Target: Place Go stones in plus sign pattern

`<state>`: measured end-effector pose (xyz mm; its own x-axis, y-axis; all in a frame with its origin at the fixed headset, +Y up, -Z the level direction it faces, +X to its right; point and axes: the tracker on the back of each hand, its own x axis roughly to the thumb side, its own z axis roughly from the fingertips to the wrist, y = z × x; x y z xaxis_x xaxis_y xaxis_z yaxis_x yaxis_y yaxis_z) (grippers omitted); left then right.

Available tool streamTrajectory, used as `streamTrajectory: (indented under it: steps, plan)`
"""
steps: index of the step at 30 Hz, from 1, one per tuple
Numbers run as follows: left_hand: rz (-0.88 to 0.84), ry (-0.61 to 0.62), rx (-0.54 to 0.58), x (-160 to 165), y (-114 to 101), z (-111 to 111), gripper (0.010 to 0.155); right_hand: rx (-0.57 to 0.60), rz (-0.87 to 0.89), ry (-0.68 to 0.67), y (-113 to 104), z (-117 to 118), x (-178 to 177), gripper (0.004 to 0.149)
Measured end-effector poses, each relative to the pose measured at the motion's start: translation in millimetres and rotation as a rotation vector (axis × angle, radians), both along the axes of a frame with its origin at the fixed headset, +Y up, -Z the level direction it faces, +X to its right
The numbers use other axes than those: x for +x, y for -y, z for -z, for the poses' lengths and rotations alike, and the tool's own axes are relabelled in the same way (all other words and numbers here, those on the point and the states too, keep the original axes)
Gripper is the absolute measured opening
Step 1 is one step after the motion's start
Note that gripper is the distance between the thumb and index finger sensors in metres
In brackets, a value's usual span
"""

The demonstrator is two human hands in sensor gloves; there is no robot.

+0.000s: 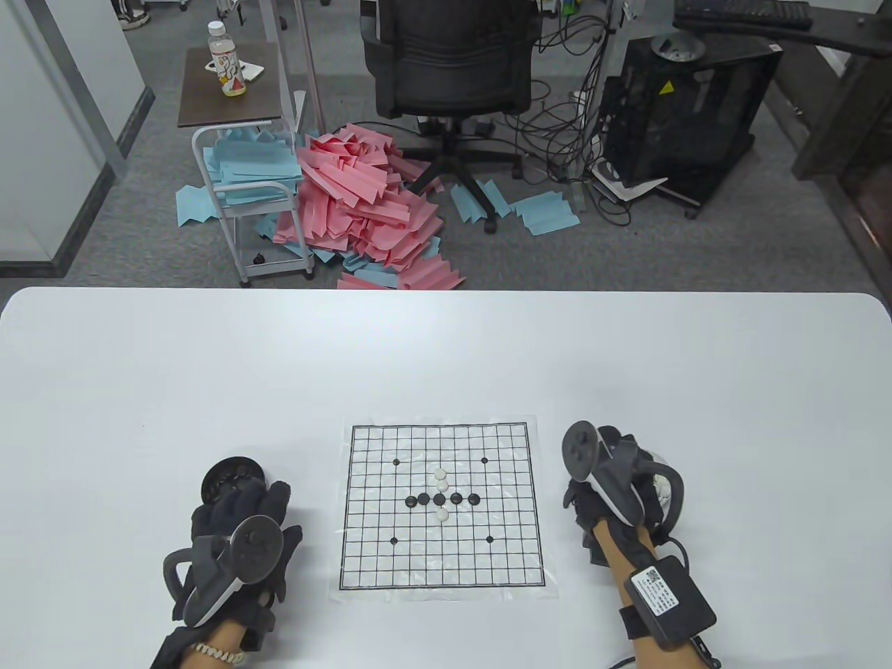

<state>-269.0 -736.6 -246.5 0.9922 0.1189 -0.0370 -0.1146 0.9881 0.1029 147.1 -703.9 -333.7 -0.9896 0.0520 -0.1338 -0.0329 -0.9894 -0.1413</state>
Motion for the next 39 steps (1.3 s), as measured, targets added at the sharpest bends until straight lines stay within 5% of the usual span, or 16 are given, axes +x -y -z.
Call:
streamTrajectory:
  steps: [6, 13, 23, 39]
  plan:
    - [0.002, 0.002, 0.002, 0, 0, -1, 0.069, -0.072, 0.057, -0.264, 9, -26, -75, 0.036]
    - [0.003, 0.006, 0.005, 0, 0, -1, 0.070, -0.146, -0.026, -0.355, 44, -37, -124, 0.036]
    - [0.001, 0.005, 0.010, -1, 0, -1, 0.069, -0.199, -0.076, -0.307, 71, -32, -134, 0.035]
    - [0.002, 0.006, 0.010, -1, 0, -2, 0.069, -0.180, -0.105, -0.256, 72, -32, -136, 0.036]
